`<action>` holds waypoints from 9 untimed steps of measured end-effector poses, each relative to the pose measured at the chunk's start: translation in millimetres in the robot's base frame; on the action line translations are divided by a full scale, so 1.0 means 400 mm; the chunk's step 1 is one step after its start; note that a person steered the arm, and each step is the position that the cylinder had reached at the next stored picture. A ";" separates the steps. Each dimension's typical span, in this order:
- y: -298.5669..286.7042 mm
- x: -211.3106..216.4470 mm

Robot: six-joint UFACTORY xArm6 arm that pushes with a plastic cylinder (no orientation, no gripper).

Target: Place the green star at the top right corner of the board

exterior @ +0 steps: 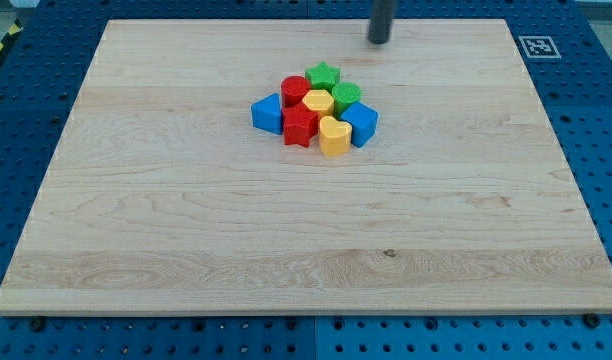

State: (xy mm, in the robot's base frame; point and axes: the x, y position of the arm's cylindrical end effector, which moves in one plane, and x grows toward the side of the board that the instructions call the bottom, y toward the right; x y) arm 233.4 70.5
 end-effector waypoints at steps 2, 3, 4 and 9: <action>-0.311 0.163; -0.377 0.247; -0.377 0.247; -0.334 0.397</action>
State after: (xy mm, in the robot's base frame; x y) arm 392.0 -62.9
